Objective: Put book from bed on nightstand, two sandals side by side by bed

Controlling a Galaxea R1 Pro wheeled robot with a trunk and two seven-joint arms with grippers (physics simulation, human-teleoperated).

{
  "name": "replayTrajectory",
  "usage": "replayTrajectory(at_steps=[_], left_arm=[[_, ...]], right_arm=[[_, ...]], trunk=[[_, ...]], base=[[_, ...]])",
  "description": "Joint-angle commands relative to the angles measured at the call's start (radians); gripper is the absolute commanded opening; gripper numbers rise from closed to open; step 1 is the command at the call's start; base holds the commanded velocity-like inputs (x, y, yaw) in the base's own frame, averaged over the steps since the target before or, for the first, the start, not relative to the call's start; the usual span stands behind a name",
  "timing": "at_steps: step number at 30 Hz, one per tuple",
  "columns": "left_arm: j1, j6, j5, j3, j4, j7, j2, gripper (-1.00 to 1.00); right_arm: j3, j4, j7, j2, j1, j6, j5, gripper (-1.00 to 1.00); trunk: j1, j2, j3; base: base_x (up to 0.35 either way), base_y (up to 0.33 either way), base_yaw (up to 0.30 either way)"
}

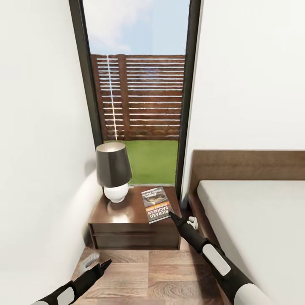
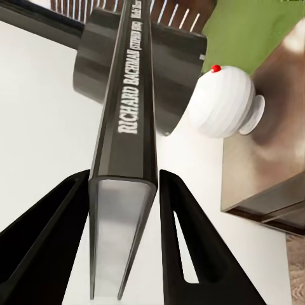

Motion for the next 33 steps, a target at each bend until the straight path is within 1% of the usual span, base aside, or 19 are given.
replayTrajectory(at_steps=[1,33], left_arm=[[-0.001,-0.002,-0.006,0.008,0.001,-0.004,0.0,1.0],[-0.001,-0.002,-0.006,0.007,0.001,-0.002,0.0,1.0]], right_arm=[[0.003,0.0,0.001,-0.001,-0.001,0.004,-0.011,-1.0],[0.004,0.002,0.008,-0.001,-0.001,0.004,-0.012,-1.0]], trunk=[[0.0,0.0,-0.001],[0.0,0.0,-0.001]], base=[[0.176,0.0,0.0],[0.176,0.0,0.0]])
